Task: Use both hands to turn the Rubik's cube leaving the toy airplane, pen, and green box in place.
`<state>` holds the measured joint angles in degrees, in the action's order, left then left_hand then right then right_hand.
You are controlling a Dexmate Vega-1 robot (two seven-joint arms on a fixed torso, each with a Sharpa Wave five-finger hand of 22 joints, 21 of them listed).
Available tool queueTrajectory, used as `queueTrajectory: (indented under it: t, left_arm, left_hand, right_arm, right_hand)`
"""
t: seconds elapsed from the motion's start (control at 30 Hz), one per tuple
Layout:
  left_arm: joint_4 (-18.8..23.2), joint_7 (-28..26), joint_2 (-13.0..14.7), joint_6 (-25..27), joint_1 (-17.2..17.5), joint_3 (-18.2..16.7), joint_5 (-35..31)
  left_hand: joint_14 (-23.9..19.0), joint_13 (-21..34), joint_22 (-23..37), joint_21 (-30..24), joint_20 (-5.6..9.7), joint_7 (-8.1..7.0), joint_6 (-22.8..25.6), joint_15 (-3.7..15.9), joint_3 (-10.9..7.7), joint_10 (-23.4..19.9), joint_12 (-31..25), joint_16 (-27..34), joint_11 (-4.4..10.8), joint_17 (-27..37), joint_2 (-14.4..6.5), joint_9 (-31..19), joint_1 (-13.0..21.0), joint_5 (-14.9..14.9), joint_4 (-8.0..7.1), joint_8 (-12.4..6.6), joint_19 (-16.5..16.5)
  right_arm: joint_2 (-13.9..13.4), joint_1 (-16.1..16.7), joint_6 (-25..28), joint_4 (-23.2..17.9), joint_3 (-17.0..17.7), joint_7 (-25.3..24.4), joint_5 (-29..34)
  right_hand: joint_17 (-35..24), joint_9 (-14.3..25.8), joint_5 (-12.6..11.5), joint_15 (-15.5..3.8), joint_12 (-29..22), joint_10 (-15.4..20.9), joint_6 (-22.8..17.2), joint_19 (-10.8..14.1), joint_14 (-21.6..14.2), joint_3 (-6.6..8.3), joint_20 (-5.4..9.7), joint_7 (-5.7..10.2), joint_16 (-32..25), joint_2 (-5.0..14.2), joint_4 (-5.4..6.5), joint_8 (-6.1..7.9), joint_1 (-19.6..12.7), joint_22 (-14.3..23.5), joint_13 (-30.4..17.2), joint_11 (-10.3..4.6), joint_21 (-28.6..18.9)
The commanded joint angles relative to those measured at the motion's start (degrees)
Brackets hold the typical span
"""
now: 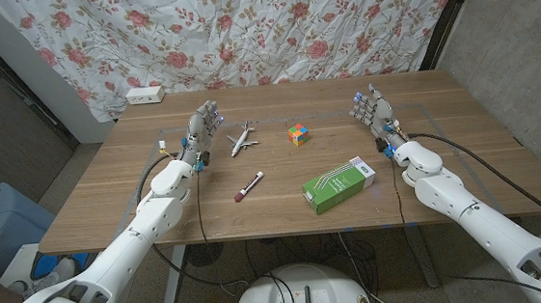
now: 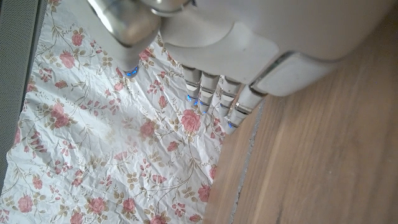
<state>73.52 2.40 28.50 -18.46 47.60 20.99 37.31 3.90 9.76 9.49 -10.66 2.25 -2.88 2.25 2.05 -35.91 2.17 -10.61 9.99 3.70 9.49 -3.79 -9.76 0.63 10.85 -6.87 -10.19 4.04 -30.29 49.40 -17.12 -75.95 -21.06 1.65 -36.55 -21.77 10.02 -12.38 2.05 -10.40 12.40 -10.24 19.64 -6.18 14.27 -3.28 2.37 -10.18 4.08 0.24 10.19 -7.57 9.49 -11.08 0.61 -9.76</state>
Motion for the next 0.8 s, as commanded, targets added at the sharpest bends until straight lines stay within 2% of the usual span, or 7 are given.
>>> queueTrajectory:
  t: [0.03,0.23,0.37,0.5,0.73,0.8]
  left_arm:
    - [1.25,0.4,0.58,-0.82,0.98,-0.99,0.91]
    - [2.01,-0.07,1.2,-0.85,1.99,-1.46,1.0]
    - [1.62,0.04,1.23,-1.97,2.25,-1.52,0.54]
    - [2.17,0.33,1.9,-2.26,2.51,-1.65,0.23]
    - [3.11,-0.35,2.33,-2.9,3.42,-2.2,0.06]
    - [3.75,-0.63,2.59,-2.82,3.93,-2.36,0.09]
  left_hand:
    - [0.3,0.17,0.3,-0.4,1.77,-0.38,-0.1,2.78,-0.33,0.02,-0.41,0.25,0.36,0.2,-3.4,-0.06,0.1,0.25,0.06,-0.26,0.53]
    - [0.12,0.16,0.3,-0.39,1.75,-0.4,-0.02,2.86,-0.36,-0.16,-0.44,0.27,0.19,0.19,-3.36,-0.06,0.15,0.25,0.16,-0.25,0.56]
    - [-0.01,0.16,0.3,-0.39,1.81,-0.35,0.03,2.87,-0.37,-0.21,-0.44,0.29,0.18,0.18,-3.34,-0.06,0.16,0.25,0.22,-0.25,0.6]
    - [-0.06,0.16,0.3,-0.39,1.81,-0.42,0.03,2.84,-0.38,-0.32,-0.46,0.29,0.29,0.18,-3.33,-0.06,0.17,0.25,0.25,-0.23,0.62]
    - [-0.11,0.16,0.3,-0.38,1.88,-0.4,0.0,2.95,-0.4,-0.3,-0.42,0.26,0.27,0.18,-3.32,-0.06,0.19,0.25,0.33,-0.19,0.63]
    - [-0.12,0.16,0.29,-0.35,1.89,-0.43,0.0,2.94,-0.41,-0.28,-0.4,0.24,0.28,0.18,-3.31,-0.06,0.19,0.25,0.35,-0.18,0.59]
  right_arm:
    - [-1.32,0.45,-0.53,-3.06,-1.47,-2.37,4.72]
    - [-3.02,-0.99,2.2,-5.19,-3.47,-3.0,8.69]
    - [-3.27,-1.79,1.86,-5.28,-4.4,-4.02,11.59]
    - [-3.71,-3.13,1.43,-4.95,-5.08,-2.62,12.79]
    - [-5.56,-4.89,3.36,-7.38,-6.27,-2.61,16.64]
    - [-6.29,-5.08,4.33,-8.59,-6.49,-2.73,17.65]
  right_hand:
    - [0.1,0.15,-0.17,-0.63,-0.53,0.57,-0.73,-0.36,-0.2,0.49,0.43,0.17,-0.38,0.48,-0.1,0.38,-0.22,0.27,-0.19,-0.26,-0.31]
    - [0.67,0.12,-0.19,-0.9,-0.53,0.53,-0.93,-1.07,-0.12,0.91,1.08,0.34,-0.45,0.7,-0.64,0.48,-0.8,0.23,-0.11,-0.57,-0.31]
    - [1.05,0.11,-0.17,-1.1,-0.46,0.27,-0.93,-1.63,0.59,1.18,1.39,0.49,-0.26,0.82,-1.03,0.49,-1.22,0.21,-0.06,-0.7,-0.27]
    - [1.39,0.1,-0.14,-1.19,-0.4,0.04,-0.88,-2.3,0.96,1.45,1.74,0.51,-0.22,0.93,-1.45,0.47,-1.68,0.19,-0.02,-0.76,-0.19]
    - [2.11,0.08,-0.01,-1.43,-0.25,-0.62,-0.62,-3.45,1.7,1.9,2.31,0.77,-0.19,0.91,-2.4,0.39,-2.6,0.15,0.05,-1.11,-0.16]
    - [2.38,0.08,0.06,-1.71,-0.29,-0.65,-0.59,-3.83,1.84,2.05,2.87,0.78,-0.24,0.88,-2.76,0.39,-2.93,0.13,0.07,-1.15,-0.16]
